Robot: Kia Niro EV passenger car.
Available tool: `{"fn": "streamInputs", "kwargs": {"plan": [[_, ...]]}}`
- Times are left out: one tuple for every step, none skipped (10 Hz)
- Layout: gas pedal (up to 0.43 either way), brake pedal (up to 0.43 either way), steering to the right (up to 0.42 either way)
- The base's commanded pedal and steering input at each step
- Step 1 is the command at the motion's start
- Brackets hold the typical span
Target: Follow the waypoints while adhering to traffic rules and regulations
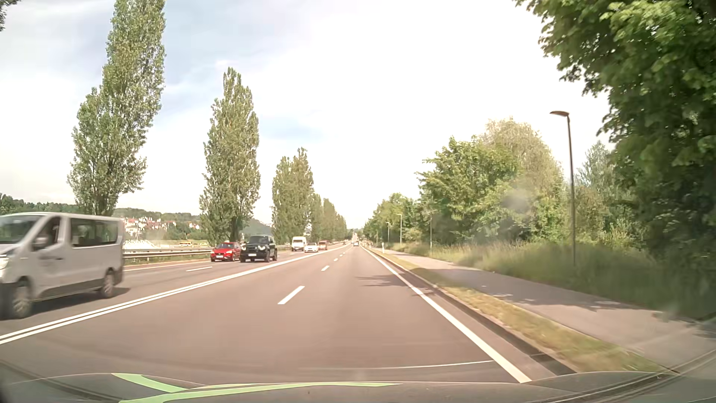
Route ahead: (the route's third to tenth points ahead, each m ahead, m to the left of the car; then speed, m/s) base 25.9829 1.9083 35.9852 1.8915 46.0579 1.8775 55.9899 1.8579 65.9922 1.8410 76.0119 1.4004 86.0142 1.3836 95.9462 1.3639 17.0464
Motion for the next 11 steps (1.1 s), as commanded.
{"fn": "streamInputs", "kwargs": {"plan": [[0.138, 0.0, 0.001], [0.138, 0.0, 0.001], [0.138, 0.0, 0.001], [0.138, 0.0, 0.002], [0.138, 0.0, 0.003], [0.138, 0.0, 0.003], [0.13, 0.0, 0.003], [0.13, 0.0, 0.003], [0.13, 0.0, 0.003], [0.13, 0.0, 0.003], [0.13, 0.0, 0.003]]}}
